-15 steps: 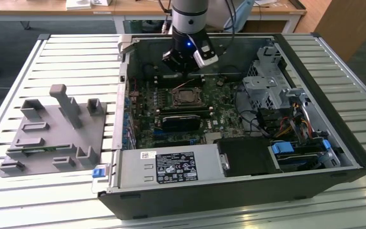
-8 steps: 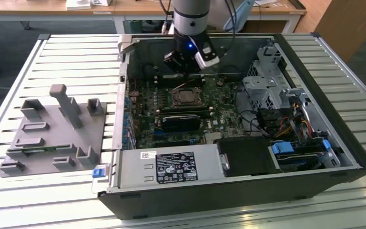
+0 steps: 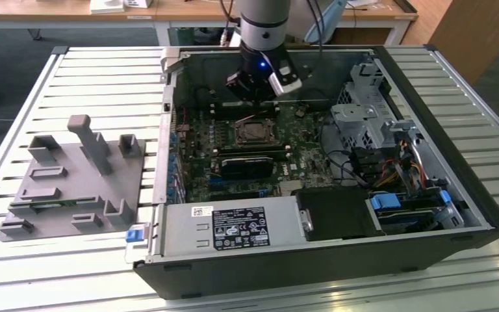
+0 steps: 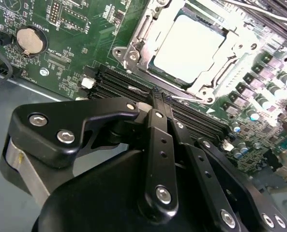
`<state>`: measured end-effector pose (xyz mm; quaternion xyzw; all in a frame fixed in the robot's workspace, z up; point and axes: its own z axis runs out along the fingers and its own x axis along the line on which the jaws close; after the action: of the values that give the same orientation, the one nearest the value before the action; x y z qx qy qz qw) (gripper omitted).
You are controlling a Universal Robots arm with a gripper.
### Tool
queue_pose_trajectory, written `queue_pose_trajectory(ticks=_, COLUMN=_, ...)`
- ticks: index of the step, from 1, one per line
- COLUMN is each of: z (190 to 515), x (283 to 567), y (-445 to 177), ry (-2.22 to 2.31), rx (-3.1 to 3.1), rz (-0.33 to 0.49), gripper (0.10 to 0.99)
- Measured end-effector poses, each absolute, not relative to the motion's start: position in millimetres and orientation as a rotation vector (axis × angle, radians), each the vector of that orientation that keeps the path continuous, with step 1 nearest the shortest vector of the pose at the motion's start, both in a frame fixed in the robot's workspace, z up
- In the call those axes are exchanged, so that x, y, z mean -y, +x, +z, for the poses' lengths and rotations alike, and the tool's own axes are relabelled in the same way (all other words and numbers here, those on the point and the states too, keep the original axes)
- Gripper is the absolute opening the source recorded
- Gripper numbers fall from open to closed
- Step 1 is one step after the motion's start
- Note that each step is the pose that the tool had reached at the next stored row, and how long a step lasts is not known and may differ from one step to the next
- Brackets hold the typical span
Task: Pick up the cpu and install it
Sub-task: 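Install the first cpu locking lever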
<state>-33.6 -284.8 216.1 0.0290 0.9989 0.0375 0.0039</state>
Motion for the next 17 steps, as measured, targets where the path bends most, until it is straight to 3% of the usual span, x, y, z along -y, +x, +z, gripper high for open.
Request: queue_pose_trajectory(ticks=17, z=201, x=284, y=-25, ry=0.091, rx=-3.132, rz=0.117, gripper=0.106)
